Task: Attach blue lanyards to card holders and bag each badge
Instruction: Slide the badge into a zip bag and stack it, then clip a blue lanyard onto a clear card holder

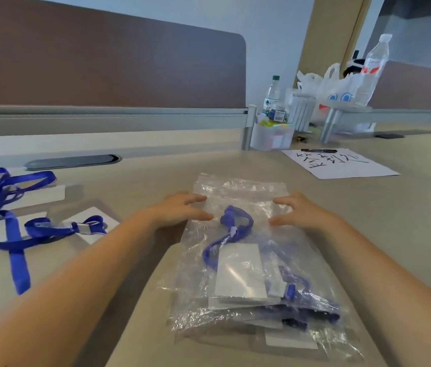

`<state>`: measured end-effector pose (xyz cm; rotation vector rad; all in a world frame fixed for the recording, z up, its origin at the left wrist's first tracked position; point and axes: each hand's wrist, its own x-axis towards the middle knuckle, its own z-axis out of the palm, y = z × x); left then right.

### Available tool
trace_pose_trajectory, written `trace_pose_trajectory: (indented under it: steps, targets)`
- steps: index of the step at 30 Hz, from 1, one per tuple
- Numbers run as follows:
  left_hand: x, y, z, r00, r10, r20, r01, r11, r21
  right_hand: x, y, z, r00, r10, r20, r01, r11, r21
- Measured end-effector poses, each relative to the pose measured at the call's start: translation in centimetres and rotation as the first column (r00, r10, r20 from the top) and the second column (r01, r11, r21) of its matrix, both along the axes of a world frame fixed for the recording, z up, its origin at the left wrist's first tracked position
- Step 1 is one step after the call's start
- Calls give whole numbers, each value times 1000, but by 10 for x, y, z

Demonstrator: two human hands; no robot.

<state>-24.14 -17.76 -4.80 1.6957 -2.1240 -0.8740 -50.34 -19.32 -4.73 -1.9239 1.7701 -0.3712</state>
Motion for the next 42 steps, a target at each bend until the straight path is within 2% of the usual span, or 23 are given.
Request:
trace_pose_trajectory:
  steps: [2,5,7,9,11,17,21,24,27,32,35,37,39,42]
  targets:
    - [1,3,1,997,0,78,-3,999,42,-3,1,-1,997,-1,-75,7,997,82]
    - [2,9,3,985,-37,171,28,998,59,-3,6,-2,990,16,-139,0,994,110]
    - [1,15,4,988,-39,151,31,998,51,0,13,0,989,9,-145,2,997,71]
    - [2,24,8,996,-1,87,-3,999,44,4,21,7,996,-10,-85,11,1000,14]
    - [7,34,14,996,43,76,-42,999,-16,10,29,17,997,12,-76,-14,1000,-20]
    - [52,80,24,967,206,149,-175,965,-197,62,52,43,961,147,-235,-159,987,-32]
    - [102,117,18,901,337,273,-263,925,-276,125,70,47,924,272,-268,-295,954,-50]
    - [136,143,9,836,414,359,-333,904,-268,173,79,40,886,366,-285,-392,919,-36]
    - [157,160,-1,816,416,402,-354,909,-222,211,87,29,864,432,-256,-456,889,-38]
    - [169,168,-6,831,376,411,-314,926,-212,255,90,13,855,492,-165,-516,838,-178]
    - [176,173,-4,842,353,408,-293,934,-204,277,88,4,847,495,-194,-531,805,-263]
    - [180,176,-1,851,341,399,-284,939,-196,288,85,-1,830,481,-283,-555,763,-332]
    - [183,179,2,871,343,352,-292,937,-190,292,81,-2,827,442,-349,-556,737,-384]
    - [187,179,6,891,392,227,-348,913,-212,288,75,3,869,401,-289,-491,769,-409]
